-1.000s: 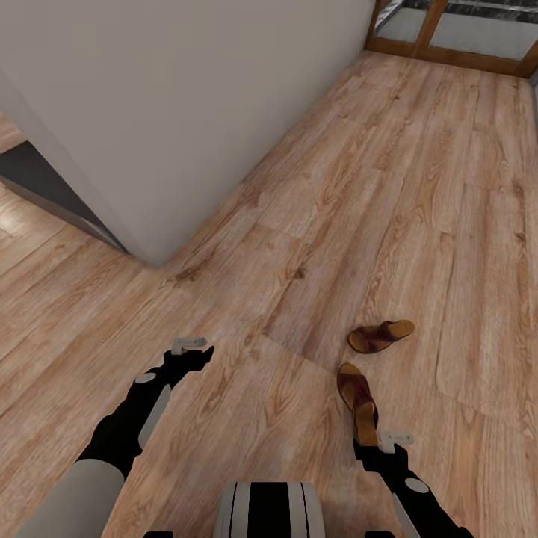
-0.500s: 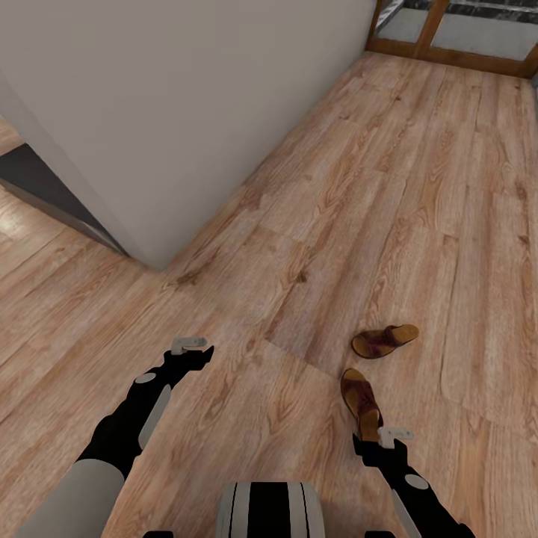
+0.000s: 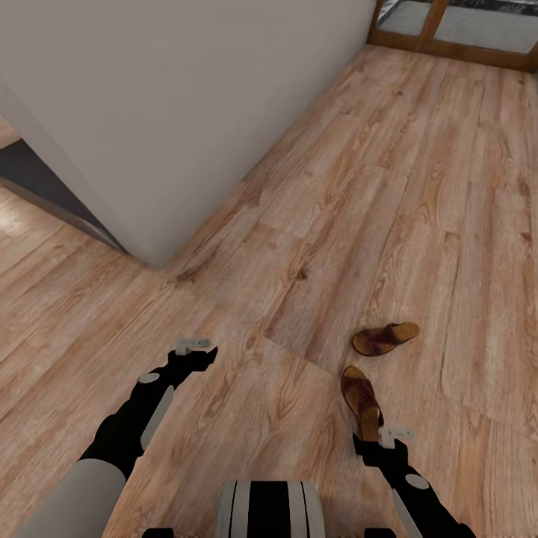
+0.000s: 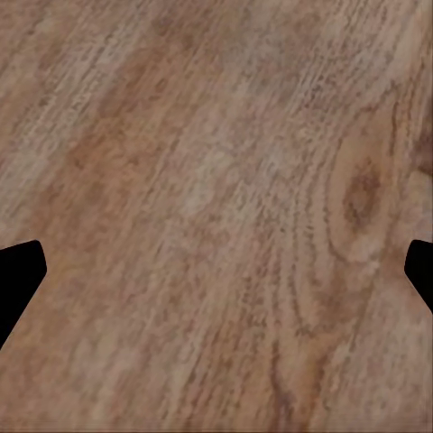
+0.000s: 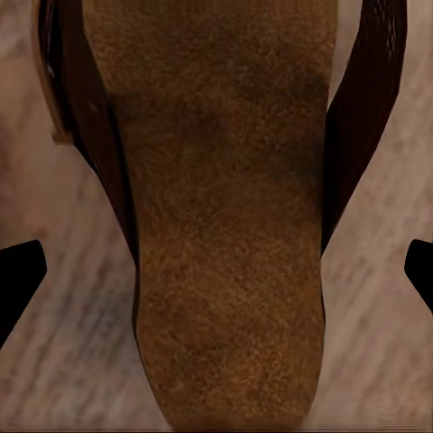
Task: Pick up the two gym shoes and the two sandals from the corridor floor and place them onto the hallstand (shoe rack) in the corridor, making sure they are on the rack and not on the floor. Arrange them so the two gym shoes are next to each other and the two sandals are next to each other.
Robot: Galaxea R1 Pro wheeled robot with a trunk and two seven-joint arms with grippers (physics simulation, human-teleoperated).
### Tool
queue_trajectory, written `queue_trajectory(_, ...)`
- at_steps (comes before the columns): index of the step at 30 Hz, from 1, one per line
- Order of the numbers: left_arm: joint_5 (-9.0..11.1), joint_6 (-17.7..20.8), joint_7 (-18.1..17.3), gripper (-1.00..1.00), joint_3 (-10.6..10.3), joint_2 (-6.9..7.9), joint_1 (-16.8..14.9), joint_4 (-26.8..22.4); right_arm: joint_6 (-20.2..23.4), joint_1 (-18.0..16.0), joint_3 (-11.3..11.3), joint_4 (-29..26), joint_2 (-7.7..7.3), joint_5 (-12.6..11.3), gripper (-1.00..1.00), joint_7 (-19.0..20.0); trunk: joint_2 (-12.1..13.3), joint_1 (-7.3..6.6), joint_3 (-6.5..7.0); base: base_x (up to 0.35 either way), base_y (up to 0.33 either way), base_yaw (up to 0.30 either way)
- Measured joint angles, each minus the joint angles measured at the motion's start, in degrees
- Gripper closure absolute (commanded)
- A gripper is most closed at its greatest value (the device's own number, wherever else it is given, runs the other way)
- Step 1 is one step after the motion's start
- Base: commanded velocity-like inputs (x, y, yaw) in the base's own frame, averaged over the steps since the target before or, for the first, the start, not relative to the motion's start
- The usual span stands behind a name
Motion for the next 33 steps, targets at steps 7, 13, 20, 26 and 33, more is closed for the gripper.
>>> queue_trajectory(7,0.2,-0.1,0.0,-1.0,-0.1,0.01,0.0,0.0,0.0,0.0,0.0,0.0,-0.02,0.0,-1.0,0.0,-0.1,0.18,-2.04,0.0,0.0,0.0)
queue_trajectory(13,0.3,-0.2,0.0,-1.0,-0.1,0.06,0.0,0.0,0.0,0.0,0.0,0.0,-0.03,0.0,-1.0,0.0,-0.2,0.34,-3.88,0.0,0.0,0.0)
queue_trajectory(20,0.4,-0.2,0.0,-1.0,-0.1,0.17,0.1,0.0,0.1,0.0,0.1,0.0,-0.03,0.0,-1.0,0.0,-0.2,0.33,-4.12,0.0,0.0,0.0)
queue_trajectory(26,0.4,-0.2,0.1,-1.0,-0.1,0.18,0.1,0.0,0.1,0.0,0.1,0.0,-0.03,0.0,-1.0,0.0,-0.3,0.49,-5.49,0.0,0.0,0.0)
queue_trajectory(33,0.4,-0.3,0.1,-1.0,-0.1,0.16,0.1,-0.1,0.1,0.0,0.0,0.0,-0.03,0.0,-1.0,0.0,-0.3,0.51,-5.77,0.0,0.0,0.0)
